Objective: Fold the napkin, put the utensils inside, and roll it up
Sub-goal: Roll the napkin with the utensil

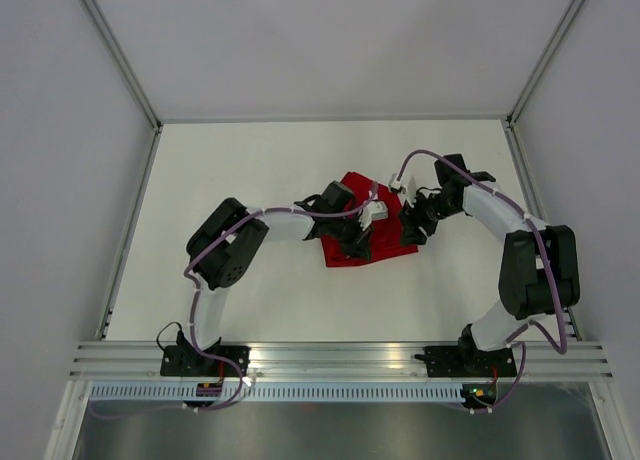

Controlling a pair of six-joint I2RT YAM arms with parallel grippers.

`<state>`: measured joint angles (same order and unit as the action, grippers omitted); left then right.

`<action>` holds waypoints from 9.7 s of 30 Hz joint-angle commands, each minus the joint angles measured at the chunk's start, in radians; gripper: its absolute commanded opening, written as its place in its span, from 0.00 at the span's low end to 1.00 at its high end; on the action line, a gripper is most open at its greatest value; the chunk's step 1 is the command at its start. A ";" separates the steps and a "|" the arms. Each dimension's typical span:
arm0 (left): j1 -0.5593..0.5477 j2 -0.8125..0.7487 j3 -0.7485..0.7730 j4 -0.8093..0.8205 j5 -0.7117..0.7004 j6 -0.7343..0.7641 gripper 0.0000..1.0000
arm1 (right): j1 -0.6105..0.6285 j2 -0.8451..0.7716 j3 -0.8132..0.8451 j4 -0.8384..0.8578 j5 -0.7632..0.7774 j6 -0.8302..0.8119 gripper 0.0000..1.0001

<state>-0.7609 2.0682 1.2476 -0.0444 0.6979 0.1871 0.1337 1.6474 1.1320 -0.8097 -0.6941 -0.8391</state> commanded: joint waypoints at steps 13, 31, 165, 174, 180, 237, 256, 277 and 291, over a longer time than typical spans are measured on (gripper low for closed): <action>0.130 0.254 0.214 -0.305 0.379 -0.047 0.02 | 0.266 -0.302 -0.468 0.635 0.280 -0.060 0.67; 0.160 0.313 0.240 -0.354 0.445 -0.055 0.02 | 0.481 -0.219 -0.503 0.702 0.350 -0.092 0.69; -0.334 -0.181 -0.313 0.137 -0.583 0.035 0.02 | 0.236 0.599 0.434 -0.418 -0.041 -0.207 0.50; -0.273 -0.175 -0.267 0.060 -0.434 0.012 0.02 | 0.158 0.424 0.397 -0.299 -0.056 -0.049 0.59; -0.210 -0.142 -0.202 -0.038 -0.316 -0.005 0.02 | 0.090 0.321 0.325 -0.174 -0.061 0.028 0.59; 0.077 0.277 0.263 -0.477 0.307 -0.051 0.02 | 0.443 -0.187 -0.522 0.670 0.297 -0.049 0.47; 0.124 0.103 0.274 -0.425 0.166 -0.176 0.45 | 0.402 0.021 -0.319 0.233 0.111 -0.181 0.11; 0.221 -0.466 -0.118 -0.042 -0.300 -0.417 0.49 | 0.216 0.439 0.074 -0.218 -0.065 -0.373 0.11; -0.168 -0.671 -0.402 0.158 -0.836 -0.120 0.55 | 0.196 0.551 0.179 -0.299 -0.064 -0.350 0.12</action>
<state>-0.8349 1.3880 0.8608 0.0372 0.0479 -0.0715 0.3305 2.1300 1.3193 -1.1713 -0.9089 -1.1358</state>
